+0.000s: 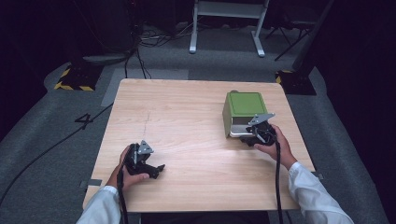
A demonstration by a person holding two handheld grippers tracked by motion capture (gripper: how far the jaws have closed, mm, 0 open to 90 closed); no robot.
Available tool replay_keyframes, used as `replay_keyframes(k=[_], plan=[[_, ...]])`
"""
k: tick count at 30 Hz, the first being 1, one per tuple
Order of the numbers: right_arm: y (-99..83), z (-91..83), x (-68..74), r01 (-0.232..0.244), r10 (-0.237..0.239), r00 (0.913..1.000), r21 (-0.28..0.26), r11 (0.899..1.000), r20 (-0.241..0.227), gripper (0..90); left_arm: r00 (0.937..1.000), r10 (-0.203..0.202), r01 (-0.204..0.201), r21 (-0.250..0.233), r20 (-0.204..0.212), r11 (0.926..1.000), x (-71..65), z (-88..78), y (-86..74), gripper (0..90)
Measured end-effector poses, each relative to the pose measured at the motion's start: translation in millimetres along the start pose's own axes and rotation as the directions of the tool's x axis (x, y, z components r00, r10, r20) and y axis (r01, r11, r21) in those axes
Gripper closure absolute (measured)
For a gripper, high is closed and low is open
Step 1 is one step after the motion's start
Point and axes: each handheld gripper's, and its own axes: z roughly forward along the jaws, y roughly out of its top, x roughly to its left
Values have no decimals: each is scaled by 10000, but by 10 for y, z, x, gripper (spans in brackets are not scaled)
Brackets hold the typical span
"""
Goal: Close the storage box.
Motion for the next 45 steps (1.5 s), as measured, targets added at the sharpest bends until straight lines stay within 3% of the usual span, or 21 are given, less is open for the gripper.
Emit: replay_keyframes(k=[14,26,35,45], plan=[[8,-127,27,185,-197,9995,-511,9985,-245,400,10000,-8,8,-13,-9,10000,-1,0,0,1],[34,-350,178,796,-819,9963,-783,9938,-269,345,10000,12,-12,-4,-5,10000,0,0,0,1],[-44,-496,286,1160,-1186,9927,-927,9889,-226,298,10000,43,-43,17,-2,10000,0,-5,-3,3],[-243,-681,252,1028,-1016,9947,-960,9901,177,243,10000,52,-52,11,-17,10000,-3,-9,-7,4]])
